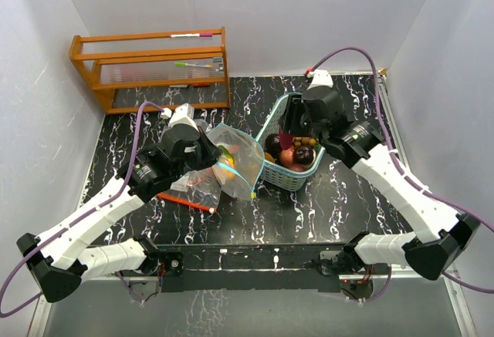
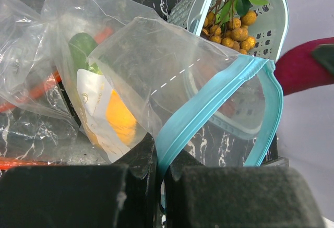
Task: Place the food in the zip-top bag and seal the zipper
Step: Pick up the fake vegetable from the bin, then place the fake vegetable in the zipper food storage bag.
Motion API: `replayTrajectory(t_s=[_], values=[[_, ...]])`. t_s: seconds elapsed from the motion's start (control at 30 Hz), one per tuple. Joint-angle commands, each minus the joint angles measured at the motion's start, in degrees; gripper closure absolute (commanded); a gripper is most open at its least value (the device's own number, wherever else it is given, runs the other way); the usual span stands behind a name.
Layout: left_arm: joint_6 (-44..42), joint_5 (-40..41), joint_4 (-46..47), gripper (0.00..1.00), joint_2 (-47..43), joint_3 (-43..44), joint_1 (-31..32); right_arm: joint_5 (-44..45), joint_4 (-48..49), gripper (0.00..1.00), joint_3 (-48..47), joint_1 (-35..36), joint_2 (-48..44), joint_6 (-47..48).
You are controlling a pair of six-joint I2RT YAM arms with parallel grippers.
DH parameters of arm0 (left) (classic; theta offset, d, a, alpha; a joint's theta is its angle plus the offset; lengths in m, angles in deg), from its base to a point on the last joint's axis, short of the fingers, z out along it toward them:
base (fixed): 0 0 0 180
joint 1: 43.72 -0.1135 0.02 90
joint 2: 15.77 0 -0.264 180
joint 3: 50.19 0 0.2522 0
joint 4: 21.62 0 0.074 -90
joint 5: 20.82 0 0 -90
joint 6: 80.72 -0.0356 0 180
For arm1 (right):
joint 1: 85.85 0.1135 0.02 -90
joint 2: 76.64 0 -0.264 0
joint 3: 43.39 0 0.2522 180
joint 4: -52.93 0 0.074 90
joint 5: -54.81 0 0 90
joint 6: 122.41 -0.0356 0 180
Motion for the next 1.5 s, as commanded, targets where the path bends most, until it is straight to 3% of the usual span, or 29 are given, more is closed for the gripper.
replayTrajectory(t_s=[0.0,0.07,0.2,0.5,0.83,1.13,1.37,1.47], values=[[0.2,0.2,0.7,1.00,-0.6,-0.1,-0.2,-0.9,-2.0,0.82,-4.4,-0.2,-2.8,3.2],[0.2,0.0,0.9,1.00,-0.3,0.0,-0.2,-2.7,-1.5,0.82,-5.6,-0.2,-4.2,4.6],[0.2,-0.7,1.4,1.00,0.8,0.3,-0.2,-14.9,5.7,0.82,-6.5,-0.3,-8.1,8.1],[0.6,-2.1,3.0,1.00,2.4,0.4,-0.2,-36.3,21.5,0.82,-0.5,-0.2,-9.7,6.7],[0.1,-2.0,2.8,1.00,3.0,1.5,-0.2,-43.8,28.9,0.82,5.9,0.6,-5.4,3.7],[0.1,-2.1,3.0,1.00,3.3,1.2,-0.2,-42.0,28.3,0.40,6.2,1.6,-3.8,5.0],[0.1,-2.2,3.1,1.00,3.4,1.2,-0.2,-39.8,27.1,0.25,6.4,1.6,-4.0,5.7],[0.2,-2.1,2.9,1.00,3.1,1.1,-0.2,-37.4,26.3,0.24,6.1,1.6,-4.7,5.9]])
